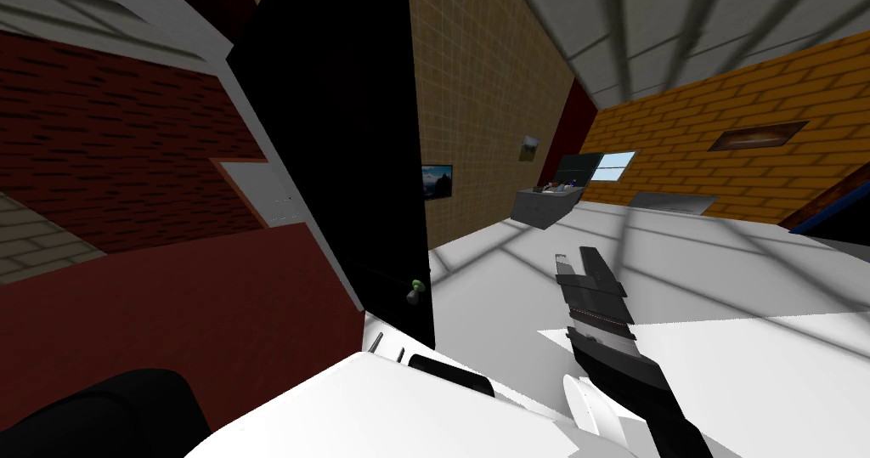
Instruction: Push the door open
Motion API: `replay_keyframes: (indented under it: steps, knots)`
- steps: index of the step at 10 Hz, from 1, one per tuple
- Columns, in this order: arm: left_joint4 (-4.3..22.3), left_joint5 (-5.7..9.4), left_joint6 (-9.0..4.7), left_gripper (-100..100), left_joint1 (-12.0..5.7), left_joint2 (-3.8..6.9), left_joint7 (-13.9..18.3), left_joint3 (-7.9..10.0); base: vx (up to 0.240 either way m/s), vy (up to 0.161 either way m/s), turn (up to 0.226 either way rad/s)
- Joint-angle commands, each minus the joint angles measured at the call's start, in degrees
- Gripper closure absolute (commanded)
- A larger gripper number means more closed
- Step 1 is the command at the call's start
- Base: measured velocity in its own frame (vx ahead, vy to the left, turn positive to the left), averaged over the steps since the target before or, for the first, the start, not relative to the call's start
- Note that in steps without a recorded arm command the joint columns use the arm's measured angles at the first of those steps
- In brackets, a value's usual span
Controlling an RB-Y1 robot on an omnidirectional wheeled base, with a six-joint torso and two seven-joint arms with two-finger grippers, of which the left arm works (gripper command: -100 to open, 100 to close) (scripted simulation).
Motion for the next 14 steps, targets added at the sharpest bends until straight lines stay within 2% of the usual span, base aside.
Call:
replay_keyframes:
  steps: [1,2,3,4,6,8,9,10,14]
  knots:
    - [0.0,0.0,0.0,-100,0.0,0.0,0.0,0.0,-0.003,-0.059,0.02]
    - [-0.2,0.12,0.58,-100,-0.33,1.66,0.1,0.13,0.072,-0.044,-0.031]
    - [-0.4,0.17,1.13,-100,-0.64,2.6,0.2,0.23,0.211,-0.044,-0.043]
    - [-0.6,0.22,1.55,-100,-0.87,2.89,0.2,0.31,0.24,-0.023,-0.025]
    - [-0.9,0.33,2.57,-100,-1.45,2.26,0.4,0.51,0.24,-0.048,-0.016]
    - [-1.3,0.41,3.38,-100,-1.91,0.02,0.5,0.66,0.219,-0.025,-0.047]
    - [-1.0,0.39,3.08,-100,-1.86,0.68,0.4,0.63,0.083,-0.014,-0.004]
    - [-1.0,0.39,3.08,100,-1.86,0.68,0.4,0.63,-0.007,0.001,0.007]
    - [-1.0,0.39,3.08,100,-1.86,0.68,0.4,0.63,-0.024,0.004,-0.001]
